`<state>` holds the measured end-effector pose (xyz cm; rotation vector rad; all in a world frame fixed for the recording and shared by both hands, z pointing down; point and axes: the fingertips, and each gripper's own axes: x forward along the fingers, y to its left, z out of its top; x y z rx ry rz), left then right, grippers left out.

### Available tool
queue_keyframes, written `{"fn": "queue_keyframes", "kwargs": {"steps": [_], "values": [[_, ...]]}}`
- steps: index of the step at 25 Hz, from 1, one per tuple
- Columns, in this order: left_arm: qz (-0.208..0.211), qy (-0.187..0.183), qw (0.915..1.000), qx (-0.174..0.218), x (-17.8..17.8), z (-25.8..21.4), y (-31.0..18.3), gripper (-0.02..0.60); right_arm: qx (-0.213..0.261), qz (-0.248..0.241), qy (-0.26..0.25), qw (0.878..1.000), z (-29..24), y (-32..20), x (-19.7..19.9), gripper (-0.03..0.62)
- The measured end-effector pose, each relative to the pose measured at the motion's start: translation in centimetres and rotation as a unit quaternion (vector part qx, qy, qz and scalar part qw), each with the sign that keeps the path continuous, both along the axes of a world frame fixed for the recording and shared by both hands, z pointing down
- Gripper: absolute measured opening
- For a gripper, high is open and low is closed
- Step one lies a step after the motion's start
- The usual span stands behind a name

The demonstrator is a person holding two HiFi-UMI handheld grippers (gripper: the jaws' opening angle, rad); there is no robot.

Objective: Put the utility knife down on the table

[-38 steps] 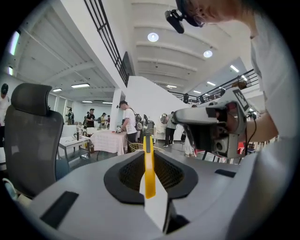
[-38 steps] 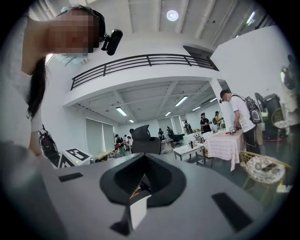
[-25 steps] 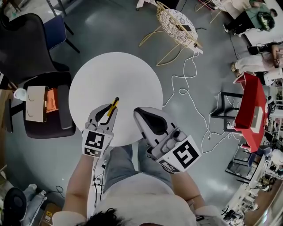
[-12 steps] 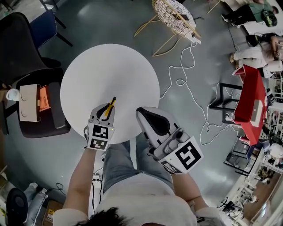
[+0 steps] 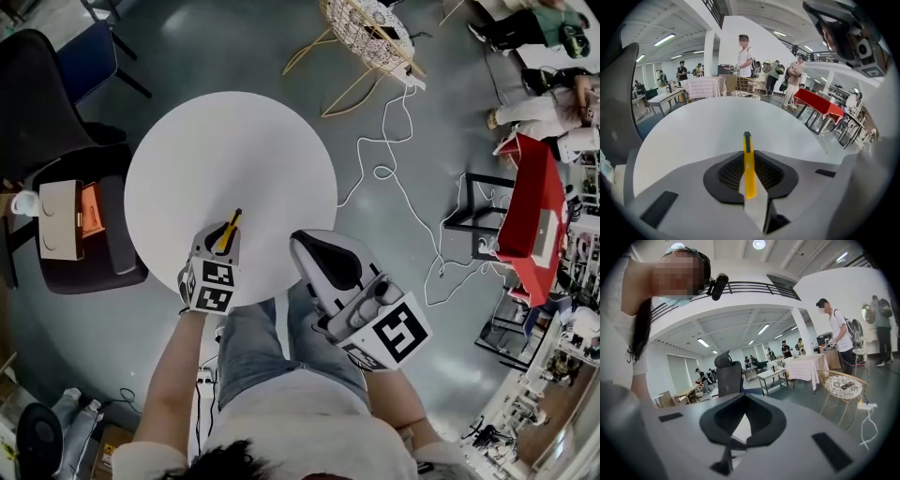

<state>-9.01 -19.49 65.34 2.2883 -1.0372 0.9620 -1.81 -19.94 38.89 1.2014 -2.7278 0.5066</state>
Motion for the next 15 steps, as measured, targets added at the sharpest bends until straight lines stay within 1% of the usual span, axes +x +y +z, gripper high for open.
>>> {"fn": "queue_keyframes", "kwargs": {"steps": [5,9,14,15], "values": [[0.003,-0.002,0.9999,-0.01,0.1,0.3,0.0,0.069,0.001,-0.004,-0.002,1.0,0.0,-0.2,-0.1,0.008],[-0.005,0.001,0.9998,-0.017,-0.2,0.5,0.1,0.075,0.003,-0.008,-0.002,1.0,-0.1,-0.2,-0.3,0.008],[-0.015,0.015,0.9997,-0.007,-0.4,-0.3,-0.1,0.07,0.006,-0.013,-0.003,1.0,-0.5,-0.1,-0.4,0.008],[-0.019,0.017,0.9997,-0.003,-0.5,-0.6,-0.1,0.053,0.007,-0.014,-0.004,1.0,-0.6,-0.1,-0.5,0.008]]}}
